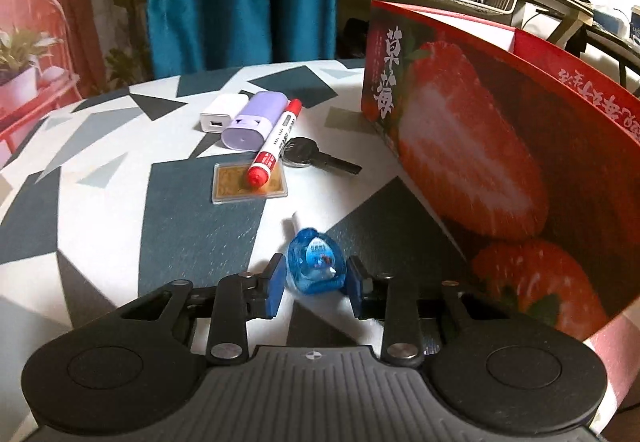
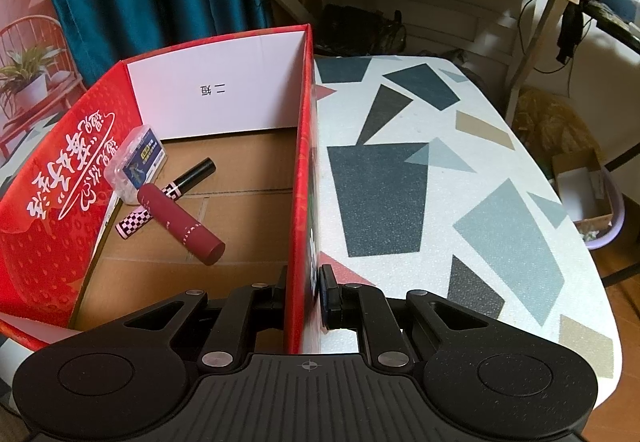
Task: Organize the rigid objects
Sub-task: 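Return the left tool and grasp the blue correction tape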
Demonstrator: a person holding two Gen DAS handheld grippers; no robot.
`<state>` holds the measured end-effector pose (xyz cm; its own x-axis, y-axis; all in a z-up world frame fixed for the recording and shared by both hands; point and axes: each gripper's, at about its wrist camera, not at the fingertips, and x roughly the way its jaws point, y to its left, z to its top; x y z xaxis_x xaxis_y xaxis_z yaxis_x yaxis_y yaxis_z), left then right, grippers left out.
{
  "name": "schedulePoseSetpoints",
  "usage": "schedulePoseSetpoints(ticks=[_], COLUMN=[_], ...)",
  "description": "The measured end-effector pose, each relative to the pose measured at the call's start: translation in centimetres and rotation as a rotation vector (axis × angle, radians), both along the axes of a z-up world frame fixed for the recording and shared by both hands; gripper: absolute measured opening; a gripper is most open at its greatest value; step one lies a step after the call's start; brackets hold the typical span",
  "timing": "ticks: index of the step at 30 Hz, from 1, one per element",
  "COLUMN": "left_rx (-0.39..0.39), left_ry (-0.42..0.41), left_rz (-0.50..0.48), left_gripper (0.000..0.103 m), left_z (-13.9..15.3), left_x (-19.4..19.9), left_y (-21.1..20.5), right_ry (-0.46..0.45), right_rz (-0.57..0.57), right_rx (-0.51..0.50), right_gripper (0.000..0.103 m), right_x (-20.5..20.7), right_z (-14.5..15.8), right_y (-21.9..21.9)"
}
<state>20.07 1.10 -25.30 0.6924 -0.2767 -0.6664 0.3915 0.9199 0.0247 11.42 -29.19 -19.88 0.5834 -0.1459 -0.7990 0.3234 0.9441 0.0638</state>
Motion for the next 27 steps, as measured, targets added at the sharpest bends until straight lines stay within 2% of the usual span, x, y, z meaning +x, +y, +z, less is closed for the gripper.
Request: schedulePoseSetpoints(ticks=[8,18,20,22,27], left_rx=[-0.016,-0.008,-0.009,-0.023,0.027], left_ry=[-0.042,-0.025,0.006,0.038,0.018], left_rz=[0.017,0.027,0.031,0.027,0.027], left_gripper=[0.035,0.035,0.039,0.054,0.057], left_z=[-0.4,-0.1,0.2,0.5,0.2], left_x=[-0.6,-0.4,0.1,0.5,1.0], left_y=[0.1,0.0,-0.2,-0.4,-1.5], right_ry=[-0.003,-0.004,-0.004,-0.004,-0.004], right_rz=[-0.004,-0.005,-0.004,-0.005,-0.004], right_rx=[0.003,0.004,0.004,0.004,0.004], right_gripper=[0.012,0.013,0.013,0.013,0.013], right_x=[-0.1,-0.1,-0.1,-0.1,-0.1], right_z=[0.0,0.0,0.0,0.0,0.0], right_y=[0.0,0.1,0.0,0.0,0.0])
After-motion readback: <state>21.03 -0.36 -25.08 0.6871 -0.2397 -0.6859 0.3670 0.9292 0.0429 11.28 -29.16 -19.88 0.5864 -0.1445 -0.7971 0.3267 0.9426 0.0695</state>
